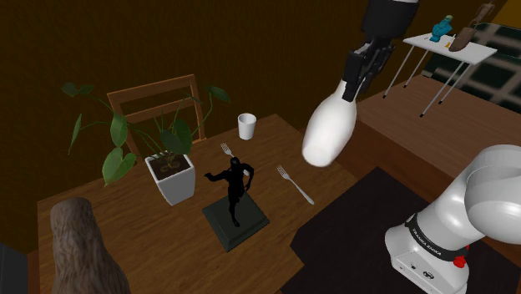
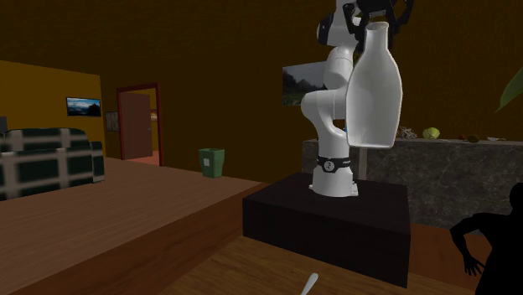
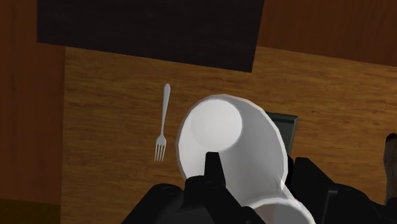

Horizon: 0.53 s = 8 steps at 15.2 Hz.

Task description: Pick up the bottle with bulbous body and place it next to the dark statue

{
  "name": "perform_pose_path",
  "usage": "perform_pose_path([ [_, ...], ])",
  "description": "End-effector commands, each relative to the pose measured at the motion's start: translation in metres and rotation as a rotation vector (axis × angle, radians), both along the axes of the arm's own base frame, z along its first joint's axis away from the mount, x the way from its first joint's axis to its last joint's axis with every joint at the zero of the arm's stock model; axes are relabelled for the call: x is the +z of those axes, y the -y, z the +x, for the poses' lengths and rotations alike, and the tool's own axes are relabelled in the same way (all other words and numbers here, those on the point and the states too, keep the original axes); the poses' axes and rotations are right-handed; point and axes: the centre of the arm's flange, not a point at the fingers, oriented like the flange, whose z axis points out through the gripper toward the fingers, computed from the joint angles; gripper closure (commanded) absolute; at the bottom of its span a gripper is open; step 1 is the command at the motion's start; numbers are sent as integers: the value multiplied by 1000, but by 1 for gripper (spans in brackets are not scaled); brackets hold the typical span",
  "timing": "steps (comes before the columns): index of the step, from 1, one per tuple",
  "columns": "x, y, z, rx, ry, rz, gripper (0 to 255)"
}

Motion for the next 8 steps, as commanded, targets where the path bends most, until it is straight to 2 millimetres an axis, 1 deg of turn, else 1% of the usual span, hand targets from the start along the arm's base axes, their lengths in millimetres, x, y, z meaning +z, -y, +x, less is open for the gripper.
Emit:
perform_pose_path([
  [1, -10, 0, 1, 0, 1, 0, 255],
  [8, -47, 0, 1, 0, 1, 0, 255],
])
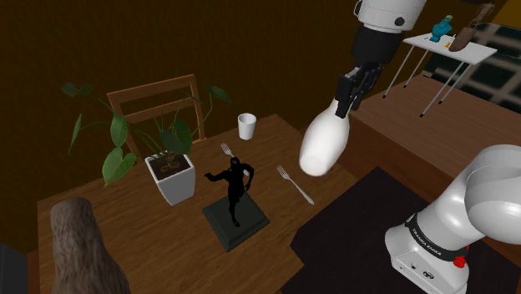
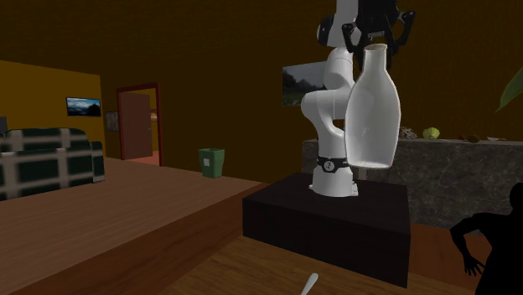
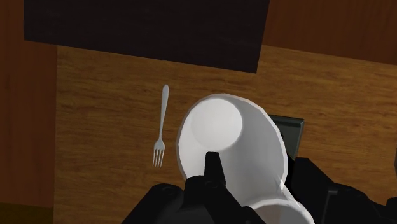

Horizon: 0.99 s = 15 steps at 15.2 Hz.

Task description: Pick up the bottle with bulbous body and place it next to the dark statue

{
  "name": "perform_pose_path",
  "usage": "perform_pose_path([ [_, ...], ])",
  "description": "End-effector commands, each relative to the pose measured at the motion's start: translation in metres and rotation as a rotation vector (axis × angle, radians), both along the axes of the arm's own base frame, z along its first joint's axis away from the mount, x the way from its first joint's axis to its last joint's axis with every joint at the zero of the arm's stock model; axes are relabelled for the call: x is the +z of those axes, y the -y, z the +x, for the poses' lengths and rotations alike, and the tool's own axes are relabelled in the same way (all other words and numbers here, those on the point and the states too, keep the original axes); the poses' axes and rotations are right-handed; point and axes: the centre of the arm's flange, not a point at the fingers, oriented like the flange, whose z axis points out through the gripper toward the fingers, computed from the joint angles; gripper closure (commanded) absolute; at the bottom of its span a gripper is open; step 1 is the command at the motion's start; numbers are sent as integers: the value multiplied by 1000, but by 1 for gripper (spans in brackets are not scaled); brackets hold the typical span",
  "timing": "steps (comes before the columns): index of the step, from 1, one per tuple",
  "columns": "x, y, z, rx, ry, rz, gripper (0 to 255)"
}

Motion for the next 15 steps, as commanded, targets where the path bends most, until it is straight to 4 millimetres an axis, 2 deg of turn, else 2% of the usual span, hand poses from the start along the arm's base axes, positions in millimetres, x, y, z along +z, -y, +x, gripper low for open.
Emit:
perform_pose_path([
  [1, -11, -1, 1, 0, 1, 0, 255],
  [15, -84, -1, 1, 0, 1, 0, 255],
])
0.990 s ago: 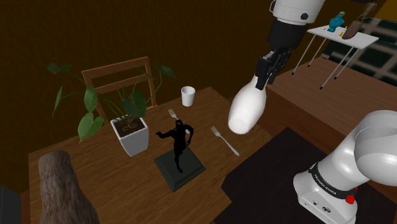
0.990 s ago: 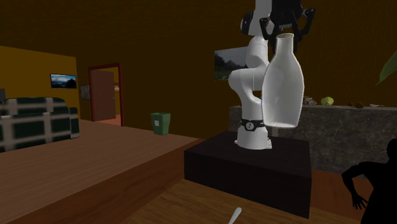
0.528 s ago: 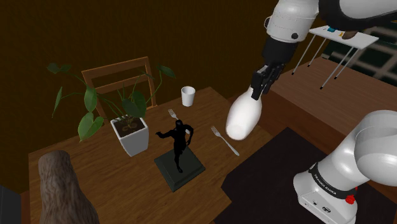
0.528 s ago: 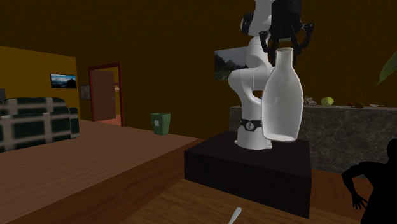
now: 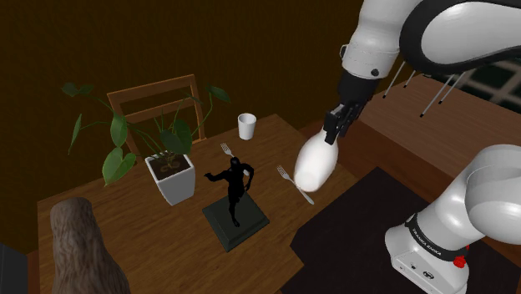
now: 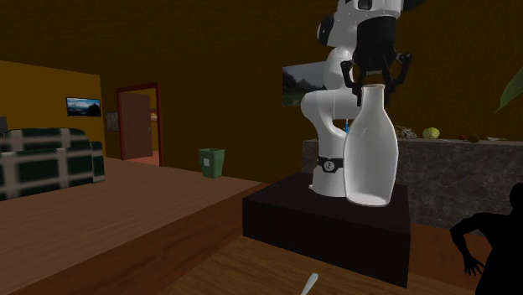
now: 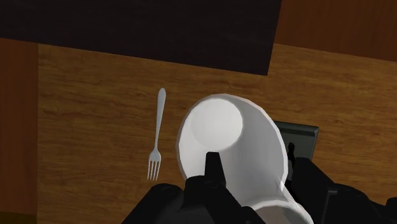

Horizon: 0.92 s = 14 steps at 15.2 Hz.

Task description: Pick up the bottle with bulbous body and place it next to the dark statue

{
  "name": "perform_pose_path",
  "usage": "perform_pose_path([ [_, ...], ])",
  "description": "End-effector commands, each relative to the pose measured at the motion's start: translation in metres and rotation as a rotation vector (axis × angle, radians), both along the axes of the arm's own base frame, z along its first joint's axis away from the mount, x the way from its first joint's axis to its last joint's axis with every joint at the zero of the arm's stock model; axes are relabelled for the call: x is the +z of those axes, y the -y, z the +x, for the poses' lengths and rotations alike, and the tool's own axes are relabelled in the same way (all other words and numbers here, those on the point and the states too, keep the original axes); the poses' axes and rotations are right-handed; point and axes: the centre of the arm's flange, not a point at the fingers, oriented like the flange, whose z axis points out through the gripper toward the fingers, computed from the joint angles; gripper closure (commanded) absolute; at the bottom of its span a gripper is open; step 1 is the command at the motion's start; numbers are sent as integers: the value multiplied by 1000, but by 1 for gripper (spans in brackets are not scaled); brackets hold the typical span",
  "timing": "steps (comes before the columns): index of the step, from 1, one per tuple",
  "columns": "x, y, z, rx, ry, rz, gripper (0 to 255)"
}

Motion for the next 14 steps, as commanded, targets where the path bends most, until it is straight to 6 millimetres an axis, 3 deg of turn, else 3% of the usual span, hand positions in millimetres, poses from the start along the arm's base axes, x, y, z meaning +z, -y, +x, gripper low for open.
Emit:
perform_pose_path([
  [1, -10, -1, 2, 0, 1, 1, 255],
  [14, -79, -1, 2, 0, 1, 1, 255],
])
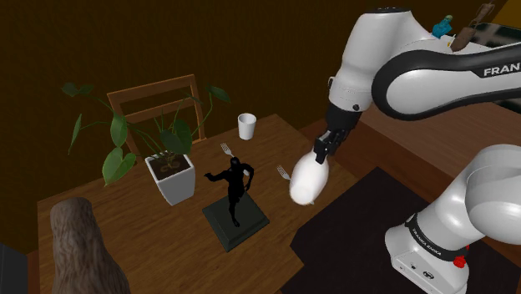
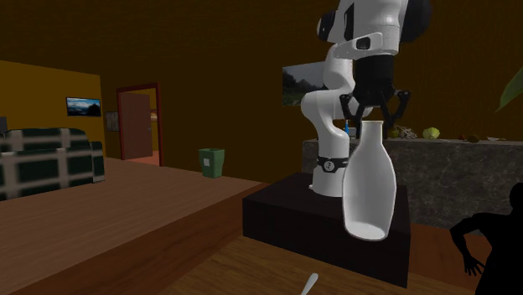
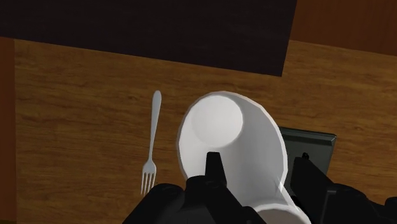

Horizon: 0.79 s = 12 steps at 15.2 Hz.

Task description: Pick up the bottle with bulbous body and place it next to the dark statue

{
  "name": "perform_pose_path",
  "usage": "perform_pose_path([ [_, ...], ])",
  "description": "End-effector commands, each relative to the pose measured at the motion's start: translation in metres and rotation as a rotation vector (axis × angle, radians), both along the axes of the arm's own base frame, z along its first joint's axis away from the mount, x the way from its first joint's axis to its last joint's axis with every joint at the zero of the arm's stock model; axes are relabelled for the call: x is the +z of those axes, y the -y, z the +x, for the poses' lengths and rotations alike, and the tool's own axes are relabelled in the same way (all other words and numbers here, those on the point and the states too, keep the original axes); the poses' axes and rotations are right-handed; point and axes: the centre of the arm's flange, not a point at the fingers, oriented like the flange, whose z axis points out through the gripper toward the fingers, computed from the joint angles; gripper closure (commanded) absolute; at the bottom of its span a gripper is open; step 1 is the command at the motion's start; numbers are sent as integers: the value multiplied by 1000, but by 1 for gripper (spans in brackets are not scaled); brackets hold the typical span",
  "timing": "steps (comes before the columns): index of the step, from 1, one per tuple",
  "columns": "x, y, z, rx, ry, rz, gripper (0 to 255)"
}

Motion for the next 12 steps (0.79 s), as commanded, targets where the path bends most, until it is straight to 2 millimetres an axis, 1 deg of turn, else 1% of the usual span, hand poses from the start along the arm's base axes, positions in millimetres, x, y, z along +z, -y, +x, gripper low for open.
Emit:
perform_pose_path([
  [1, -10, 0, 0, 0, 1, 0, 255],
  [12, -68, 0, 0, 0, 1, 0, 255],
])
